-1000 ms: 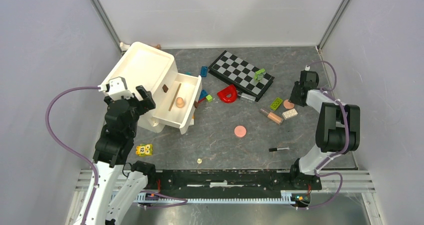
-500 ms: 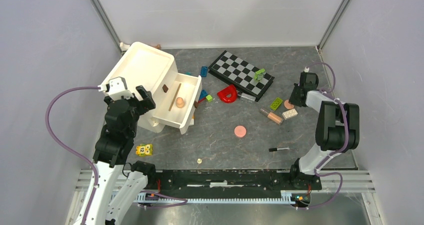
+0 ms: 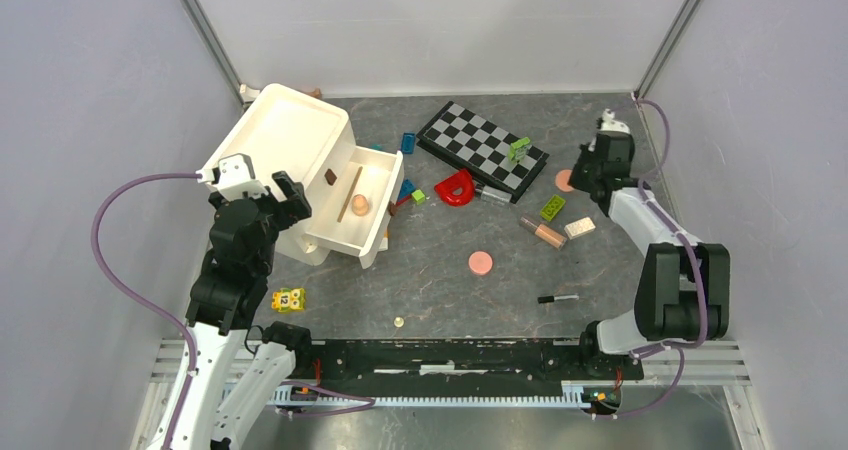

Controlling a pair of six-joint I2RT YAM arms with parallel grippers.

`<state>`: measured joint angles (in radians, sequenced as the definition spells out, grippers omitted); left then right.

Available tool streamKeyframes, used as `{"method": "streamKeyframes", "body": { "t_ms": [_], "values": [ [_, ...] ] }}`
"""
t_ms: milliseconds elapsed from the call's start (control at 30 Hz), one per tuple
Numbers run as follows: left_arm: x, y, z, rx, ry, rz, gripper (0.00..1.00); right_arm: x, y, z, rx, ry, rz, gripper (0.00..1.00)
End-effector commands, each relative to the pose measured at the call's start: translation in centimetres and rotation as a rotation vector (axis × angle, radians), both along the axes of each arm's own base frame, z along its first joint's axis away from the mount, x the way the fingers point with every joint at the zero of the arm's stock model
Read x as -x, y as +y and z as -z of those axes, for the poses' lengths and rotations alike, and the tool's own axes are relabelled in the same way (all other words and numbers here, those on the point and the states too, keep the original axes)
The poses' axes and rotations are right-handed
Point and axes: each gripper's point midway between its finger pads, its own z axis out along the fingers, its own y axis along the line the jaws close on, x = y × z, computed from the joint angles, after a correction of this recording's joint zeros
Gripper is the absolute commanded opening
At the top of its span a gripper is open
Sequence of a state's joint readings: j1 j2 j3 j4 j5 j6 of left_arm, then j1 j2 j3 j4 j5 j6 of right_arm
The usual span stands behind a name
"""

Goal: Organize the makeup
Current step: Pick up the makeup tool from the center of the board, then place the makeup tool in the drawer.

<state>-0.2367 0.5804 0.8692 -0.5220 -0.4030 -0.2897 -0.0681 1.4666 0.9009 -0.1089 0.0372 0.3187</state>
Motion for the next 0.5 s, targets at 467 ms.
{"method": "streamKeyframes", "body": {
  "t_ms": [467],
  "values": [
    [-0.2,-0.1,-0.7,0.012,-0.031,0.008,0.91,0.2,33.0,-12.0,-0.003,-0.261,-0.641,0.0]
  ]
}}
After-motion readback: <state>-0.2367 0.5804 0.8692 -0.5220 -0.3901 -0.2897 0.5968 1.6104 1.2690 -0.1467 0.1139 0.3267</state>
